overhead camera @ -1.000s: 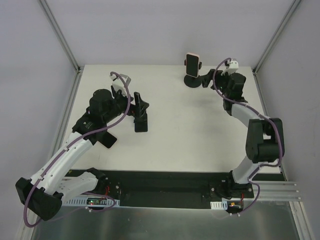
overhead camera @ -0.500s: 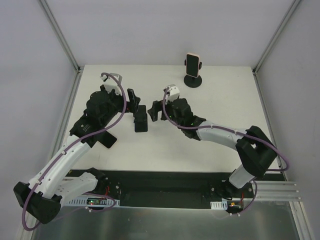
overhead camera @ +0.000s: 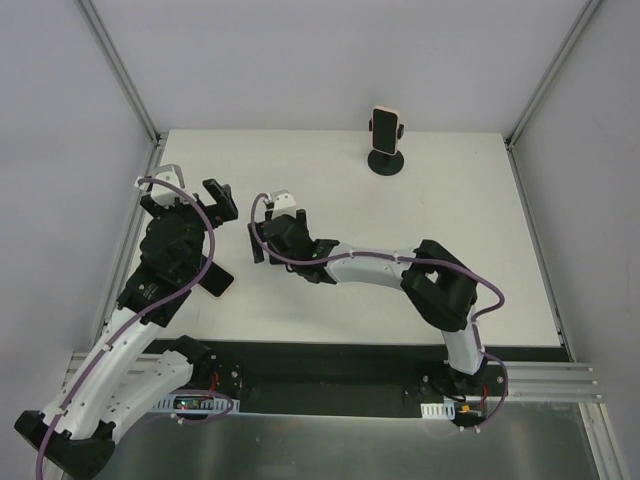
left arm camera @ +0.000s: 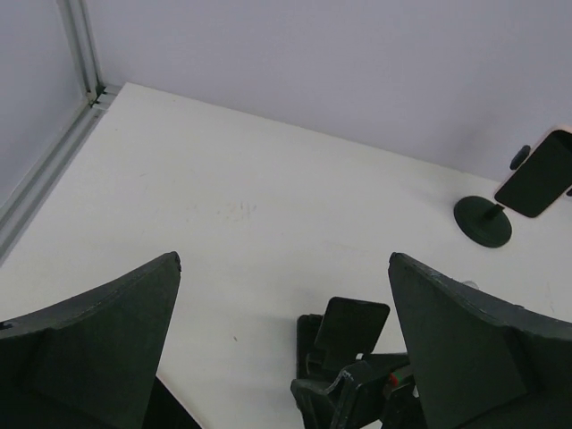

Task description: Place the phone on the phone stand

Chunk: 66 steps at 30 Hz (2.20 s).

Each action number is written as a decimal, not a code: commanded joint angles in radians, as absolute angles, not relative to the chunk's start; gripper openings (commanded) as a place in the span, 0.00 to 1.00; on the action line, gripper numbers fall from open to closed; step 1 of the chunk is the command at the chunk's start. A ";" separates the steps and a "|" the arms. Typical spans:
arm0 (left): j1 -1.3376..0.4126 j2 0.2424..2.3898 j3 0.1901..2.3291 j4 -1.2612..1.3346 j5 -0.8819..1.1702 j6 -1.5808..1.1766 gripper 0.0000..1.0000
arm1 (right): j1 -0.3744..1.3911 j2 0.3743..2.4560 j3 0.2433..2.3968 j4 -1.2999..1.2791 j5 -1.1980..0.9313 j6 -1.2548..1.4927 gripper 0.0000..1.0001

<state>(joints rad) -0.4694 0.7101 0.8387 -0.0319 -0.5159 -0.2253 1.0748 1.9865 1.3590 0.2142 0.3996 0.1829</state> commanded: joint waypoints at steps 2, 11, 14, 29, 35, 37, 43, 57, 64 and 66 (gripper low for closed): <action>-0.453 0.681 0.810 0.049 -0.617 -0.242 0.99 | 1.097 2.055 1.587 -0.085 0.711 0.277 0.96; -0.445 0.686 0.815 0.049 -0.584 -0.247 0.99 | 1.101 2.128 1.701 -0.192 0.784 0.298 0.96; -0.446 0.681 0.815 0.049 -0.578 -0.247 0.99 | 1.098 2.141 1.723 -0.187 0.775 0.275 0.96; -0.445 0.693 0.815 0.049 -0.552 -0.248 0.99 | 1.046 2.184 1.775 -0.187 0.716 0.268 0.62; -0.445 0.690 0.818 0.049 -0.531 -0.249 0.98 | 0.951 2.054 1.617 -0.184 0.788 0.278 0.04; -0.445 0.687 0.818 0.049 -0.526 -0.252 0.98 | 0.890 1.976 1.505 -0.137 0.796 0.270 0.01; -0.443 0.687 0.816 0.051 -0.495 -0.258 0.98 | 0.763 1.792 1.206 0.131 0.678 0.152 0.01; -0.443 0.719 0.819 0.049 -0.431 -0.262 0.94 | 0.228 1.669 0.882 0.579 -0.270 -0.008 0.00; -0.443 0.726 0.824 0.049 -0.390 -0.259 0.91 | 0.002 1.822 1.056 0.715 -0.584 0.015 0.00; -0.442 0.726 0.822 0.049 -0.384 -0.261 0.91 | -0.055 1.882 1.123 0.658 -0.664 0.011 0.00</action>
<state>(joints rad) -0.4561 0.7265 0.8181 0.0036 -0.4187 -0.2478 -0.0154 1.8156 0.9779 0.6228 -0.4084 0.0380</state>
